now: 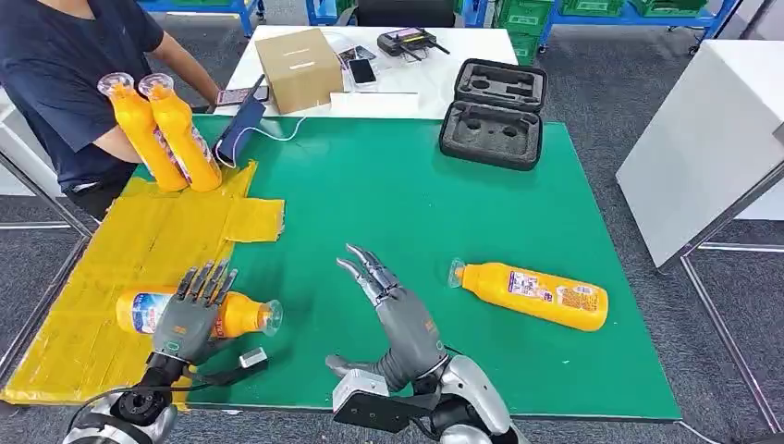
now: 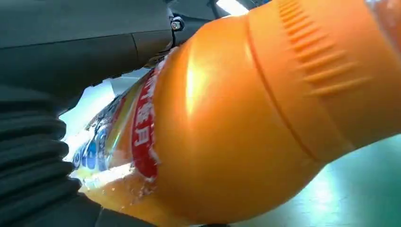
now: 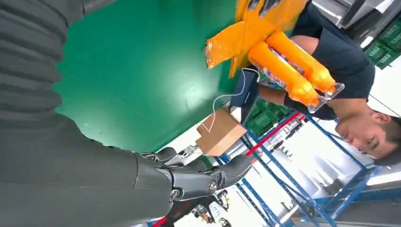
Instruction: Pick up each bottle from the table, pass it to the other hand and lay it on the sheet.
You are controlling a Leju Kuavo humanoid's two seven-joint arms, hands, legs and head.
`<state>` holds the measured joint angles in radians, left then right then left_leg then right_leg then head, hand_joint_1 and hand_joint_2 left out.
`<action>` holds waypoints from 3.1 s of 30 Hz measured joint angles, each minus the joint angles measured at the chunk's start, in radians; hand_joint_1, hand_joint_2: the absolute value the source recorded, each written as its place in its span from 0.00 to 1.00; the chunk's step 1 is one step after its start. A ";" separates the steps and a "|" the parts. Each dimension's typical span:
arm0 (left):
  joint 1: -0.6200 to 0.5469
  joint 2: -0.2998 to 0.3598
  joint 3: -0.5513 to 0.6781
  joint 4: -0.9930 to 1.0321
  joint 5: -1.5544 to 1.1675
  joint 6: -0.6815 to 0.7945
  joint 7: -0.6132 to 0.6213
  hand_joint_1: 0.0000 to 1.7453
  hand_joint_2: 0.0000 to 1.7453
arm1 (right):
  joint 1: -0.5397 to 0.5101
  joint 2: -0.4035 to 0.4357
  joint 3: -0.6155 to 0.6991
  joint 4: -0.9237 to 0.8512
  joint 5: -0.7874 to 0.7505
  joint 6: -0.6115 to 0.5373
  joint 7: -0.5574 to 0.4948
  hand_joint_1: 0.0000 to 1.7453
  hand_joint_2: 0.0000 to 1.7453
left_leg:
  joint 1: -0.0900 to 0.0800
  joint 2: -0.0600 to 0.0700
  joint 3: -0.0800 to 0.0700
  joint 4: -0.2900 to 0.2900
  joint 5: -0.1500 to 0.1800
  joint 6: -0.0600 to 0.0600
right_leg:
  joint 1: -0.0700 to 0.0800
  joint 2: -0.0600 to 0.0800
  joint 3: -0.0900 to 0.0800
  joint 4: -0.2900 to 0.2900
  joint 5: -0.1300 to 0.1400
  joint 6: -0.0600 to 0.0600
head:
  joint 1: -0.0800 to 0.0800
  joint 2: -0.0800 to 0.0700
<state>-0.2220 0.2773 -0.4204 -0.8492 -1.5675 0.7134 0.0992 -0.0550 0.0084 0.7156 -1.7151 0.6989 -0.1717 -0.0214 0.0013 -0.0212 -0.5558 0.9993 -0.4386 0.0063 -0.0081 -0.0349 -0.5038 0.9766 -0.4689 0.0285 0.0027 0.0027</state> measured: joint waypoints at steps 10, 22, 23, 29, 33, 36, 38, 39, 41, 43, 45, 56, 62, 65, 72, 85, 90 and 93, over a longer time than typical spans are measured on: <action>0.097 -0.015 0.159 -0.095 0.042 -0.034 -0.198 0.00 0.00 | 0.029 -0.014 -0.023 -0.005 0.022 -0.002 -0.003 0.00 1.00 | 0.000 0.003 -0.011 0.001 0.000 0.000 | 0.000 0.002 -0.004 0.000 0.001 0.001 | 0.001 0.000; 0.151 -0.048 0.314 -0.150 0.018 -0.043 -0.253 0.00 0.00 | 0.033 -0.014 -0.032 -0.005 0.030 -0.003 -0.005 0.00 1.00 | 0.001 0.007 -0.015 0.001 0.000 0.000 | 0.000 0.005 -0.010 0.000 0.001 0.000 | 0.000 0.000; 0.153 -0.050 0.319 -0.151 0.018 -0.043 -0.253 0.00 0.00 | 0.033 -0.014 -0.033 -0.005 0.030 -0.003 -0.005 0.00 1.00 | 0.001 0.007 -0.016 0.001 0.000 0.000 | 0.000 0.005 -0.011 0.000 0.001 0.000 | 0.000 0.000; 0.169 -0.063 0.348 -0.175 0.017 -0.019 -0.254 0.00 0.00 | 0.038 -0.014 -0.034 -0.005 0.036 -0.004 -0.005 0.00 1.00 | 0.000 0.007 -0.018 0.001 0.000 0.000 | 0.000 0.005 -0.013 0.000 0.001 0.000 | 0.000 0.000; 0.215 -0.100 0.398 -0.288 0.056 -0.014 -0.298 0.00 0.00 | 0.064 -0.014 -0.038 -0.007 0.064 -0.015 -0.005 0.00 1.00 | 0.000 0.007 -0.022 0.002 0.000 0.000 | 0.000 0.005 -0.019 0.000 0.001 0.001 | 0.000 0.000; 0.233 -0.167 0.476 -0.425 0.175 -0.013 -0.421 0.00 0.00 | 0.092 -0.013 -0.050 -0.014 0.104 -0.029 -0.002 0.00 1.00 | 0.000 0.006 -0.025 0.002 0.000 0.000 | 0.000 0.004 -0.023 0.000 0.002 0.001 | 0.000 0.000; 0.232 -0.225 0.535 -0.488 0.348 -0.016 -0.522 0.00 0.00 | 0.115 -0.012 -0.056 -0.026 0.138 -0.037 0.009 0.00 1.00 | 0.000 0.006 -0.026 0.002 0.000 0.000 | 0.000 0.005 -0.022 0.000 0.002 0.002 | 0.000 0.000; 0.232 -0.242 0.554 -0.519 0.450 -0.040 -0.532 0.00 0.00 | 0.128 -0.012 -0.059 -0.032 0.155 -0.040 0.016 0.00 1.00 | 0.000 0.007 -0.027 0.002 0.000 0.000 | 0.000 0.005 -0.022 0.000 0.002 0.002 | 0.001 0.000; 0.226 -0.266 0.582 -0.585 0.649 -0.123 -0.536 0.00 0.00 | 0.153 -0.013 -0.063 -0.046 0.180 -0.049 0.032 0.00 1.00 | 0.000 0.008 -0.027 0.002 0.000 0.000 | 0.000 0.006 -0.023 0.000 0.003 0.002 | 0.000 0.000; 0.215 -0.282 0.613 -0.638 0.750 -0.179 -0.543 0.00 0.00 | 0.172 -0.014 -0.071 -0.057 0.191 -0.056 0.037 0.00 1.00 | 0.000 0.009 -0.027 0.002 0.000 0.000 | 0.000 0.006 -0.023 0.000 0.003 0.002 | 0.000 0.000; 0.211 -0.294 0.641 -0.677 0.785 -0.214 -0.560 0.00 0.00 | 0.184 -0.014 -0.075 -0.066 0.196 -0.058 0.042 0.00 1.00 | 0.000 0.009 -0.027 0.002 0.000 0.000 | 0.000 0.006 -0.023 0.000 0.002 0.002 | 0.000 0.000; 0.206 -0.350 0.777 -0.837 0.986 -0.424 -0.626 0.00 0.00 | 0.272 -0.064 -0.093 -0.097 0.291 -0.101 0.141 0.00 1.00 | 0.000 0.010 -0.028 0.002 0.000 0.000 | 0.000 0.007 -0.023 0.000 0.002 0.002 | 0.000 0.000; 0.213 -0.370 0.811 -0.871 1.048 -0.508 -0.647 0.00 0.00 | 0.347 -0.138 -0.182 -0.129 0.316 -0.128 0.223 0.00 1.00 | -0.001 0.009 -0.028 0.002 0.000 0.000 | -0.001 0.006 -0.024 0.000 0.003 0.002 | 0.000 0.000; 0.214 -0.376 0.810 -0.873 1.046 -0.515 -0.653 0.00 0.00 | 0.394 -0.163 -0.305 -0.149 0.291 -0.108 0.202 0.00 1.00 | -0.002 0.009 -0.028 0.002 0.000 0.000 | -0.002 0.006 -0.024 0.000 0.003 0.003 | 0.000 0.000; 0.204 -0.379 0.779 -0.872 1.055 -0.516 -0.653 0.00 0.00 | 0.434 -0.133 -0.662 -0.166 0.288 0.028 0.060 0.00 1.00 | -0.002 0.010 -0.027 0.002 0.000 0.000 | -0.003 0.007 -0.024 0.000 0.003 0.003 | 0.000 0.000; 0.187 -0.379 0.734 -0.863 1.035 -0.500 -0.664 0.00 1.00 | 0.428 -0.083 -0.890 -0.149 0.317 0.097 0.001 0.00 1.00 | -0.002 0.011 -0.028 0.002 0.000 0.000 | -0.002 0.007 -0.024 0.000 0.003 0.003 | 0.000 0.000; 0.181 -0.379 0.713 -0.855 1.014 -0.478 -0.671 0.00 1.00 | 0.398 -0.064 -0.885 -0.115 0.403 0.106 0.005 0.00 1.00 | -0.002 0.011 -0.027 0.002 0.000 0.001 | -0.002 0.007 -0.023 0.000 0.003 0.003 | 0.000 0.000; 0.177 -0.379 0.705 -0.852 1.009 -0.474 -0.668 0.00 1.00 | 0.372 -0.056 -0.846 -0.081 0.466 0.091 0.047 0.00 1.00 | -0.002 0.011 -0.027 0.002 0.000 0.001 | -0.002 0.007 -0.023 0.000 0.003 0.003 | 0.000 0.000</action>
<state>-0.0445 -0.1019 0.2842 -1.7014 -0.5589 0.2392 -0.5688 0.3175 -0.0477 -0.1300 -1.7963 1.1647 -0.0809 0.0260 -0.0005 -0.0101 -0.5831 1.0016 -0.4385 0.0070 -0.0104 -0.0276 -0.5271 0.9768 -0.4656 0.0317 0.0023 0.0027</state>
